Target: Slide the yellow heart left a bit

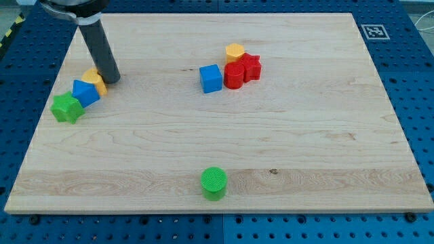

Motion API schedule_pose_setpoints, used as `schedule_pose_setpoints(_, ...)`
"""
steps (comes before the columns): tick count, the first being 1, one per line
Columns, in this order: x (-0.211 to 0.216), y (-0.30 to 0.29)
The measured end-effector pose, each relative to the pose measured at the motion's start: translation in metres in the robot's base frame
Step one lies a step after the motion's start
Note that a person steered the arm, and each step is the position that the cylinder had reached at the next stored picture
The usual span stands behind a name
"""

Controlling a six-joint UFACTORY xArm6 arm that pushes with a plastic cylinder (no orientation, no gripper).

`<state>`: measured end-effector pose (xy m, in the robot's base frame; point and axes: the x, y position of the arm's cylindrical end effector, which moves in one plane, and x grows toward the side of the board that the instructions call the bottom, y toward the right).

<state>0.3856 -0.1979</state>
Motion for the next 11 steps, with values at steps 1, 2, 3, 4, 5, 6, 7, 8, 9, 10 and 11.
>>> schedule_pose_setpoints(1, -0.001, 0.013)
schedule_pose_setpoints(2, -0.003, 0.056)
schedule_pose_setpoints(3, 0.006, 0.076)
schedule_pose_setpoints(4, 0.01, 0.071)
schedule_pose_setpoints(5, 0.01, 0.044)
schedule_pose_setpoints(6, 0.01, 0.021)
schedule_pose_setpoints(7, 0.011, 0.005)
schedule_pose_setpoints(8, 0.011, -0.005)
schedule_pose_setpoints(9, 0.011, -0.008)
schedule_pose_setpoints(10, 0.011, -0.006)
schedule_pose_setpoints(11, -0.014, 0.023)
